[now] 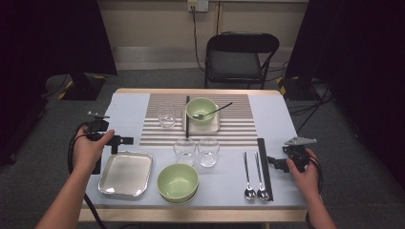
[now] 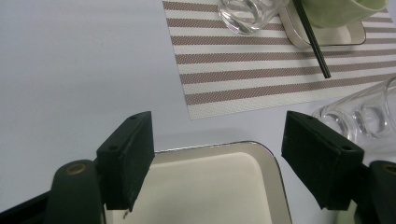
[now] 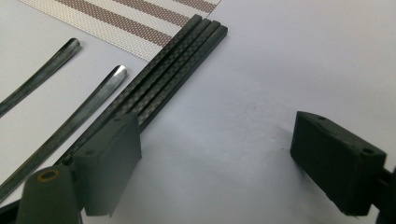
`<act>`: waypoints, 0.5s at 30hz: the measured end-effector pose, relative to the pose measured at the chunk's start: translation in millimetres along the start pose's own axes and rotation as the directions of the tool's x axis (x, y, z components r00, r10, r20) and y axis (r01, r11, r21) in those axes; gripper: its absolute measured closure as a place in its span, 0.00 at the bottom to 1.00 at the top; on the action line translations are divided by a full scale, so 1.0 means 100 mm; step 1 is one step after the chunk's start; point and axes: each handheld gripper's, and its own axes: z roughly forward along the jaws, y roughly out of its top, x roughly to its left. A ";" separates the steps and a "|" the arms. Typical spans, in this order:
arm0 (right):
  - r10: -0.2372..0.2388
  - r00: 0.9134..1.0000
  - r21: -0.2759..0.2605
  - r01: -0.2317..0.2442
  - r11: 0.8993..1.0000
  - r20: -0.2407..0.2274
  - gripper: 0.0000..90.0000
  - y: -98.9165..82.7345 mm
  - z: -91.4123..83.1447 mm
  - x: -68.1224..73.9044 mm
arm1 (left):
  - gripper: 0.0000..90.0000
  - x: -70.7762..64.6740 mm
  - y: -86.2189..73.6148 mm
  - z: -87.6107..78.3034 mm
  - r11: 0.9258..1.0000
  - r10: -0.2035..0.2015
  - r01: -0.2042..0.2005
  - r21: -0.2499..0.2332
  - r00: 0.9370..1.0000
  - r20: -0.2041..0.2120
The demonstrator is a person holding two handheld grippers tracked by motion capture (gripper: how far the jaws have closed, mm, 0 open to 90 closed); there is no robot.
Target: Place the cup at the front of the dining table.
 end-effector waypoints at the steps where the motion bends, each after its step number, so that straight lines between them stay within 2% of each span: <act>1: 0.000 1.000 0.000 0.000 1.000 0.000 0.17 0.00 0.00 0.00 | 0.28 0.00 0.00 0.00 1.000 -0.003 0.003 -0.004 1.000 0.002; 15: -0.001 1.000 -0.001 0.001 1.000 0.000 0.17 0.00 0.00 0.00 | 0.28 0.01 -0.05 0.02 1.000 0.007 -0.007 0.006 1.000 -0.003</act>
